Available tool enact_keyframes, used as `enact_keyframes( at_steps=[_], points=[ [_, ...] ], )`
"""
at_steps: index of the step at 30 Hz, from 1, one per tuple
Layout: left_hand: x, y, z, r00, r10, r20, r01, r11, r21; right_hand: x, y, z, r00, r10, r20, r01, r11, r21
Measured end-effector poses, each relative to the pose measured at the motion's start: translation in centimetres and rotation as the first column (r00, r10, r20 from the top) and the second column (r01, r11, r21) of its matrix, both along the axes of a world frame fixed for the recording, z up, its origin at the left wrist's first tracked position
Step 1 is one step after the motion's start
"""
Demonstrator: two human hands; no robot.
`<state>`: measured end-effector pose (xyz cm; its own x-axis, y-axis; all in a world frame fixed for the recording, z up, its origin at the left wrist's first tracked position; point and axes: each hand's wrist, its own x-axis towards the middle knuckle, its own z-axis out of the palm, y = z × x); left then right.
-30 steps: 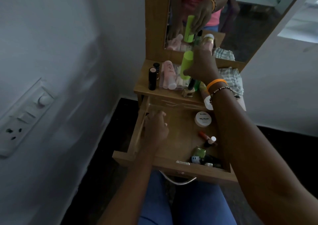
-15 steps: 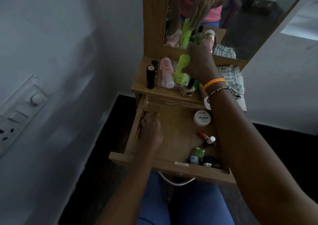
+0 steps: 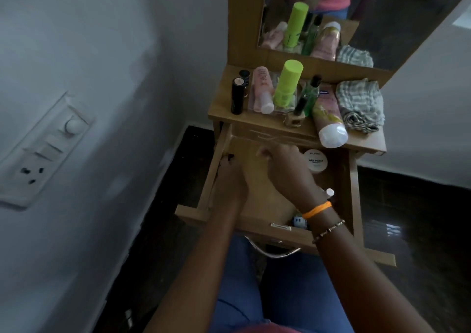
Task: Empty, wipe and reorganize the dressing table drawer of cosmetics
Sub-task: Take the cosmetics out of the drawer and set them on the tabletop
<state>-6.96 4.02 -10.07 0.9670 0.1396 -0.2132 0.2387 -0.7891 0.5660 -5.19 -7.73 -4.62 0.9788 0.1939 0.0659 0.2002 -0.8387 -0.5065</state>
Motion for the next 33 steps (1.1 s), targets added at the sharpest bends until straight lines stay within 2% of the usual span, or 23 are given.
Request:
enact_keyframes(
  at_steps=[2,5,8,10,15,19,23,27,33],
  points=[
    [-0.4,0.7,0.3,0.998,-0.035,-0.057,0.036,0.999,0.020,0.9,0.2,-2.2,0.989,0.046,-0.139,-0.051,0.998,-0.028],
    [0.0,1.8,1.0,0.991,-0.050,-0.127,0.052,0.999,0.014,2.2,1.2,-3.8,0.922,0.233,-0.309,-0.252,0.968,-0.021],
    [0.8,2.1,1.8,0.969,-0.077,-0.236,0.074,0.997,-0.018,2.8,2.2,-4.3,0.831,0.411,-0.374,-0.449,0.893,-0.015],
    [1.0,2.0,2.2,0.962,-0.081,-0.260,0.078,0.997,-0.024,2.9,2.3,-5.2,0.818,0.446,-0.364,-0.498,0.866,-0.057],
    [1.1,1.3,1.3,0.948,-0.097,-0.302,0.108,0.994,0.020,2.3,1.1,-6.4,0.867,0.362,-0.344,-0.441,0.877,-0.189],
    [1.0,-0.2,0.2,0.961,-0.103,-0.257,0.115,0.993,0.032,1.7,-0.3,-7.1,0.870,0.321,-0.373,-0.421,0.879,-0.225],
    [1.5,-0.7,0.2,0.981,-0.061,-0.183,0.072,0.996,0.055,1.3,-0.4,-7.0,0.897,0.284,-0.338,-0.374,0.895,-0.242],
    [2.4,-0.8,0.1,0.986,-0.052,-0.156,0.066,0.995,0.081,1.5,-0.8,-6.8,0.904,0.237,-0.357,-0.323,0.924,-0.205],
    [2.8,-1.2,0.0,0.988,-0.062,-0.142,0.081,0.988,0.128,0.7,-2.8,-4.1,0.920,0.218,-0.325,-0.215,0.976,0.043]
  ],
)
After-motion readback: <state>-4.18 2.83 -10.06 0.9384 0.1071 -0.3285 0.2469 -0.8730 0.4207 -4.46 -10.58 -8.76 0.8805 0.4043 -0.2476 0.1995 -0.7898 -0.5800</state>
